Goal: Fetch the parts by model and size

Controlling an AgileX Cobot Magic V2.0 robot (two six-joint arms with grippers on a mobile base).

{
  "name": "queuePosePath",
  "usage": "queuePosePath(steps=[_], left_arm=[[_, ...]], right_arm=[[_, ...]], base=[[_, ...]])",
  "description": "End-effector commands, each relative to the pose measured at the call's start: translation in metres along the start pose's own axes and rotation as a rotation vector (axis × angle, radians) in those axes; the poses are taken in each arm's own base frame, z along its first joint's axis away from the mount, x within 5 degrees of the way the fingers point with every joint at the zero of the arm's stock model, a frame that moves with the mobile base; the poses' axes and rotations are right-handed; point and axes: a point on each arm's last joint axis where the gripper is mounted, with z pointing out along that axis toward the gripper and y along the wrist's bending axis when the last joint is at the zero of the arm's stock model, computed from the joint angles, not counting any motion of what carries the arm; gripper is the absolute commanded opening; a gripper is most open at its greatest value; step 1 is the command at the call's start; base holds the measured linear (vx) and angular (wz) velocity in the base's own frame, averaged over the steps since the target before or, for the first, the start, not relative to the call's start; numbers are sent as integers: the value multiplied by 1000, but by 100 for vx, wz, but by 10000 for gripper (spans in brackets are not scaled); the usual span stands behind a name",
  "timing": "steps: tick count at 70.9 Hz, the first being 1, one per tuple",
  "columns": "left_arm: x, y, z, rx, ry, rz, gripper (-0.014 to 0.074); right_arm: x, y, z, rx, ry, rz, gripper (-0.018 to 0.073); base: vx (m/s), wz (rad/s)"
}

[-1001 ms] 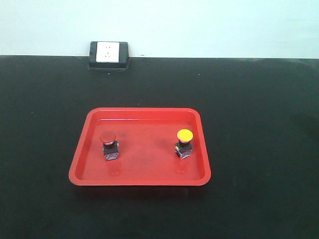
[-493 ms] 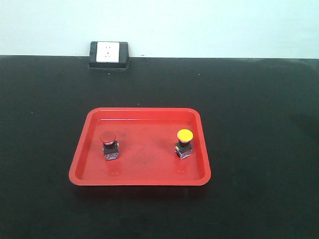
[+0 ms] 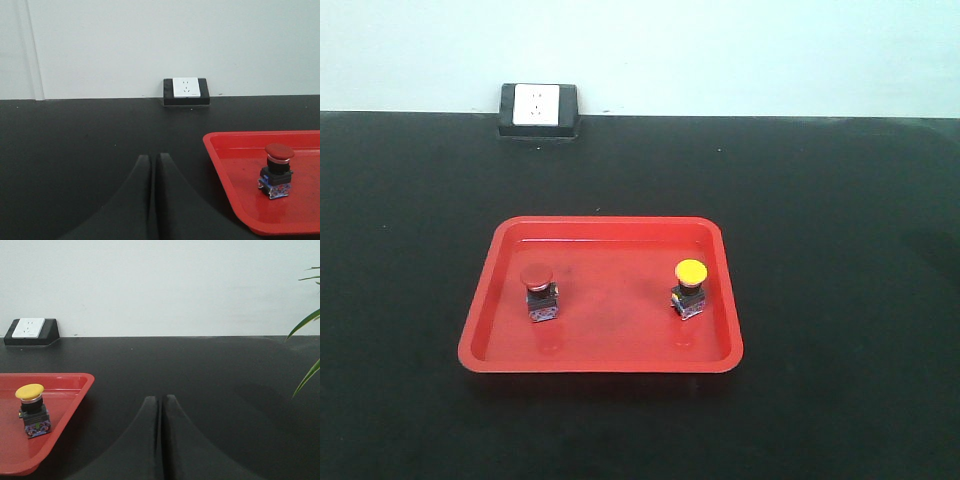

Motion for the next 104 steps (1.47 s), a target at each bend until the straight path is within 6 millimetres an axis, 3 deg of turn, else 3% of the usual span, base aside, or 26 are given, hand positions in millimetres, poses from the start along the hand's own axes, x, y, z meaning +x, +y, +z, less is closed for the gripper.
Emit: queuePosePath(steps=[1,104], left_arm=[[-5,0,-1,3,-77,-9,-7],[-5,0,-1,3,-77,-9,-7]], right_arm=[[-6,0,-1,8,-87,1,-10],[-5,0,0,8,-79,1,-10]], base=[[0,0],[0,0]])
